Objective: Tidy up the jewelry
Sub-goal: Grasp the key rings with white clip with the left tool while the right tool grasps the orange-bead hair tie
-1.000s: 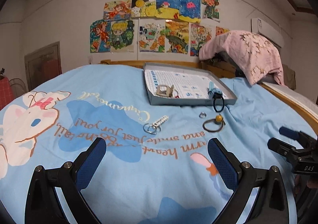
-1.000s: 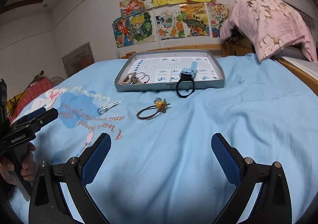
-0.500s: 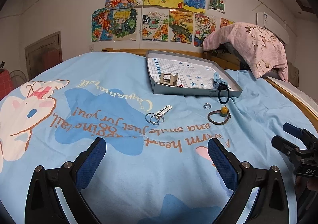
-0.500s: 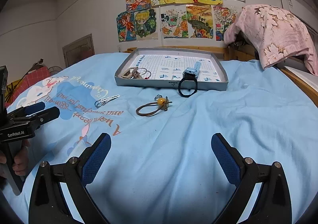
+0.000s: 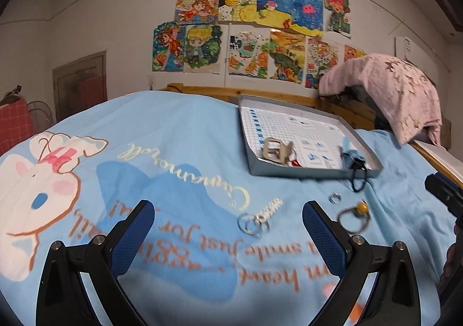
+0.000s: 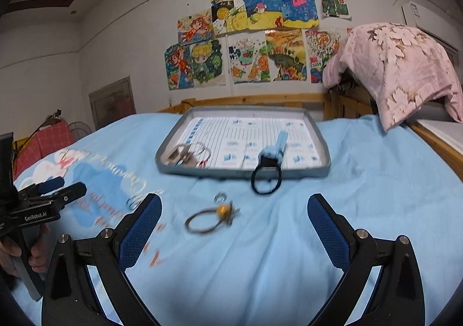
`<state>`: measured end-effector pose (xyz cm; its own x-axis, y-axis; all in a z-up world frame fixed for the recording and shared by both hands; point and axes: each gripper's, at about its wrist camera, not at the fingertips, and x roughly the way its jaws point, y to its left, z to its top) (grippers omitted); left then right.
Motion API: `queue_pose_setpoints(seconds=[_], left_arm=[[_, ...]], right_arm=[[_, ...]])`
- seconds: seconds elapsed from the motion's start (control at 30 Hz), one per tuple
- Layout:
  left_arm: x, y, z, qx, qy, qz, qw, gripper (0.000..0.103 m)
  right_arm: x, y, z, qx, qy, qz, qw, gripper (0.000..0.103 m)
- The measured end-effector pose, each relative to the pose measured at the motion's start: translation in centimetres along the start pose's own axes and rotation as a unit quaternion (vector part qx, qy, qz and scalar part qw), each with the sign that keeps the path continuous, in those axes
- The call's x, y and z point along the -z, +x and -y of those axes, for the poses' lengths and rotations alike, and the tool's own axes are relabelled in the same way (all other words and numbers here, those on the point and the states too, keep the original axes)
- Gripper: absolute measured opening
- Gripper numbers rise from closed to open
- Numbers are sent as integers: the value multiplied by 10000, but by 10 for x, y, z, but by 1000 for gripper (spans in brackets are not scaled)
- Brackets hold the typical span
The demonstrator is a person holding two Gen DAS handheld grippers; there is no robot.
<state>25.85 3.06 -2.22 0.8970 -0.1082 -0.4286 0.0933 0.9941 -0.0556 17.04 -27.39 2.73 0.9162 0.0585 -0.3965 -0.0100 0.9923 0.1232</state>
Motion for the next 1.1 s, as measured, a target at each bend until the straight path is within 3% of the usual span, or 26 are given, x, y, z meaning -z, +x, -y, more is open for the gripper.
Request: queue_pose_setpoints(seconds=[0.17, 0.27, 0.37, 0.5, 0.57, 0.8, 1.1], left_arm=[[-7, 22, 0, -34, 194, 87, 9998, 103], [-5, 31, 0, 145, 237, 55, 9996, 103], [10, 41, 0, 392, 258, -132, 9988, 99], [25, 54, 3, 672, 307, -464, 9962, 93], [29, 57, 5, 729, 370, -503, 9954, 92], [31, 72, 7, 1034, 351, -742, 9912, 67], [33, 91, 15, 1068, 406, -1117, 9871, 66]], right_arm=[[-11, 32, -4, 99, -103, 331, 9994, 99], [-12, 55, -10, 136, -290, 314, 9990, 99], [-7, 70, -10, 84, -283, 137, 9995, 98], [7, 77, -5, -81, -198, -192, 9996, 85], [12, 86, -4, -113, -176, -461, 9987, 85], [27, 103, -10, -256, -356, -916, 9948, 68], [33, 110, -20, -438, -579, -1158, 9906, 54]])
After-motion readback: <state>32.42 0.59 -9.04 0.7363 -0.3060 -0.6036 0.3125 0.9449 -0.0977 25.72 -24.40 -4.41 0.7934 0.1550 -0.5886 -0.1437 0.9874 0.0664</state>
